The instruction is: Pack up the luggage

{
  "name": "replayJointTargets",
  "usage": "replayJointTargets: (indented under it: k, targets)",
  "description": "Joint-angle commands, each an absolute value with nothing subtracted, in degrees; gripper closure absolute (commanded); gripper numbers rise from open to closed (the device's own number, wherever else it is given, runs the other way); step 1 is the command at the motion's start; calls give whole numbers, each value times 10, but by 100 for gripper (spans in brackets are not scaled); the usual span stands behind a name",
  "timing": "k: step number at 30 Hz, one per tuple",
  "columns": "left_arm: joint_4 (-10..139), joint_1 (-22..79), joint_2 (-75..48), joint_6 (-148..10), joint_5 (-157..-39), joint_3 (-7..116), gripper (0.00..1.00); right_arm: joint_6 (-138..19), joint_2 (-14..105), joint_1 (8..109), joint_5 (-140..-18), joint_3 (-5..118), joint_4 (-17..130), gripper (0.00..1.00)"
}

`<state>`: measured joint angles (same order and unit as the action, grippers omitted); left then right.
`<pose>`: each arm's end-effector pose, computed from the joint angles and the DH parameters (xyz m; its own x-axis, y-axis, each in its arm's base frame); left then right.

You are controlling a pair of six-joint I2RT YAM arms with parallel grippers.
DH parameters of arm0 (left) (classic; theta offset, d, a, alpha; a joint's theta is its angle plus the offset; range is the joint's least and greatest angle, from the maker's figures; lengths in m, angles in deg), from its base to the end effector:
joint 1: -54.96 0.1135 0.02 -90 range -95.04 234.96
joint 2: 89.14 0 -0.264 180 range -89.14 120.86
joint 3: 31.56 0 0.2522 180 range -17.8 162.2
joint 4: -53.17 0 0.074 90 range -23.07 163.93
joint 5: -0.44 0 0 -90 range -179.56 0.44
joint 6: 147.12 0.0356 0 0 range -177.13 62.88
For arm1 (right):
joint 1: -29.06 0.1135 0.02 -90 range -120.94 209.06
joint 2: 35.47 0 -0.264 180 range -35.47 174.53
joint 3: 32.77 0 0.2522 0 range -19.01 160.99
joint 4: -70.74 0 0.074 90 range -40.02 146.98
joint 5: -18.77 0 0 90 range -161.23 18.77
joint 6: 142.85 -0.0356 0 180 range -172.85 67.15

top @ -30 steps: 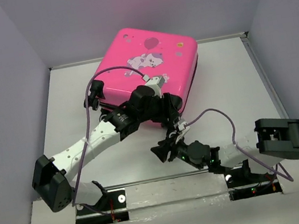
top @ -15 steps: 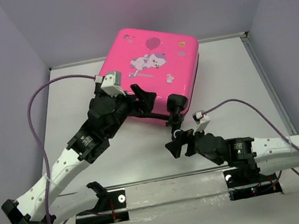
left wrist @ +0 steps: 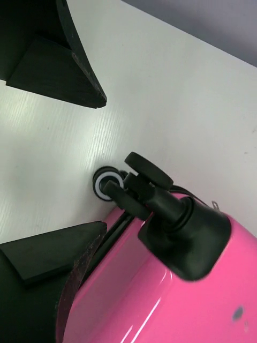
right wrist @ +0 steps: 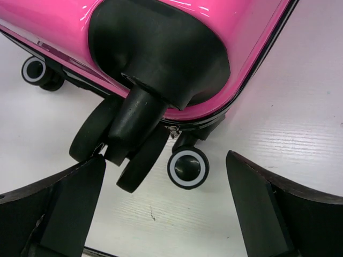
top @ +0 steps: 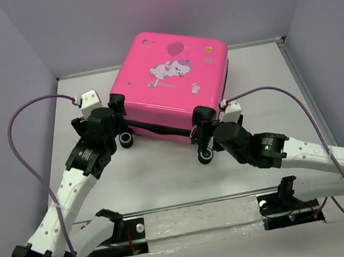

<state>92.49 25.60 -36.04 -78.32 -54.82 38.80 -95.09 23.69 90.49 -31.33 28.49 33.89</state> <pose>0.1825 -0.0794 0.3607 -0.2844 -0.1810 -0.9415 -0.1719 0.9757 -0.1356 0.1252 0.1822 0.2917 -0.4853 0.1872 -0.8541 -0.1290 0.9508 0.2817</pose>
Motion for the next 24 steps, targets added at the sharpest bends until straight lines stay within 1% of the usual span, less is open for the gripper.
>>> replayJointTargets:
  k: [1, 3, 6, 12, 14, 18, 21, 22, 24]
  targets:
    - [893, 300, -301, -715, -590, 425, 1, -866, 244, 886, -329, 321, 385, 0]
    - [906, 301, -273, -694, -594, 445, 1, -863, 250, 886, -337, 316, 389, 0]
    - [923, 307, -192, -654, -580, 488, 1, -855, 259, 881, -353, 314, 400, 0]
    - [897, 318, -141, -629, -656, 515, 1, -848, 262, 881, -367, 313, 408, 0]
    - [910, 322, -113, -628, -644, 529, 1, -844, 263, 881, -367, 313, 408, 0]
    - [897, 339, -100, -628, -646, 521, 2, -846, 254, 875, -370, 308, 408, 0]
    - [885, 345, -97, -628, -676, 513, 16, -829, 247, 857, -385, 306, 408, 1]
    - [881, 346, -97, -628, -684, 510, 33, -828, 246, 850, -390, 304, 408, 3]
    - [874, 347, -96, -628, -697, 504, 54, -821, 238, 831, -414, 299, 410, 4]
